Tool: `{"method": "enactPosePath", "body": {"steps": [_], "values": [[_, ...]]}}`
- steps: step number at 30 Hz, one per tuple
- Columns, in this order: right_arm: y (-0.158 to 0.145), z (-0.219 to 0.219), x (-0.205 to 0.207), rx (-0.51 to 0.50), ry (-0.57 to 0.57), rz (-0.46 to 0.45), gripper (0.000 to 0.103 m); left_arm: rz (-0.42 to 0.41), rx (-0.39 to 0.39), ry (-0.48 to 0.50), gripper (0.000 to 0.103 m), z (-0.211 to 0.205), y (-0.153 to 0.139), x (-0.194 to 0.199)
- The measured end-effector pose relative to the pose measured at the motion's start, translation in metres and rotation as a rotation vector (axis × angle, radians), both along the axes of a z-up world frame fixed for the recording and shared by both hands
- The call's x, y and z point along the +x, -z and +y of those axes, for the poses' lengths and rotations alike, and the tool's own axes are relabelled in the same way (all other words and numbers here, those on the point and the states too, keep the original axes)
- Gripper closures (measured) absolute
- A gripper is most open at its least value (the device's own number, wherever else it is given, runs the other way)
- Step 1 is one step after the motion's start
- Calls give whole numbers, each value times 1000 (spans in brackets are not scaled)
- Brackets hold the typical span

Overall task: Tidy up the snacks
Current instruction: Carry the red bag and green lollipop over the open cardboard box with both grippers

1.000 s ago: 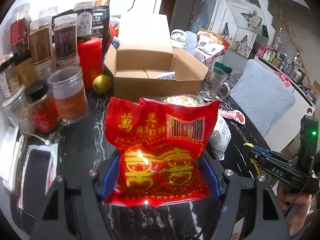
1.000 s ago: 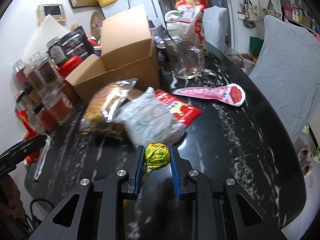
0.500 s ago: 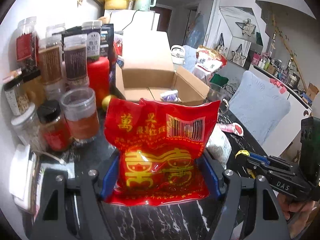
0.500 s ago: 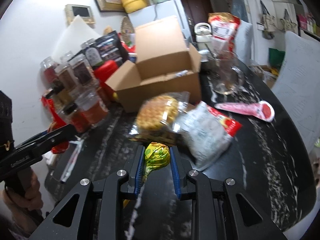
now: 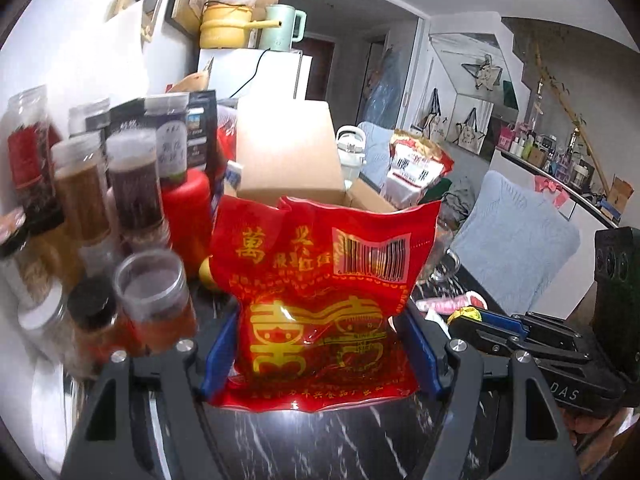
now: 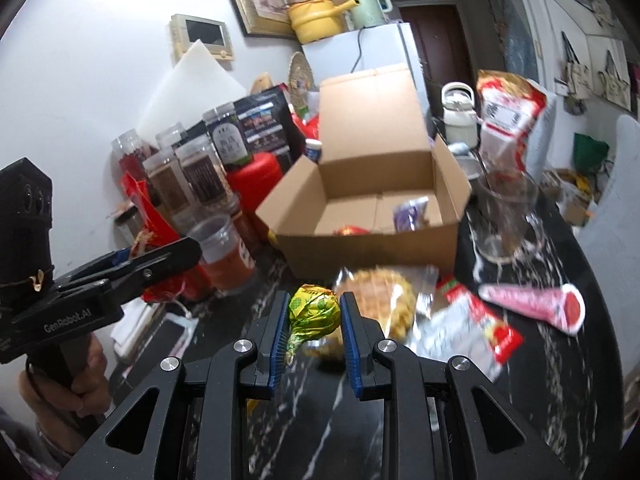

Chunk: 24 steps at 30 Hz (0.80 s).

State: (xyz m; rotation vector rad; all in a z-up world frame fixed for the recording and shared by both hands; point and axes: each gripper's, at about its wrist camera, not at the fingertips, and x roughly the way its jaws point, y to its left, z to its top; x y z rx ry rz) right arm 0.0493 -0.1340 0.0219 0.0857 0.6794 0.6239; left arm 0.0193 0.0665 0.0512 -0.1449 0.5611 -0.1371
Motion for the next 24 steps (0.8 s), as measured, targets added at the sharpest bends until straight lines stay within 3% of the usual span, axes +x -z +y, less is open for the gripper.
{"method": "enactPosePath", "body": {"steps": [13,24], "values": [[-29,7,70,-10,-9,-66,78,-53,-4,12,30,1,-22,82],[-37,13,154,-37,6,-89,78,-53,6,-15,30,2,-20,159]]}}
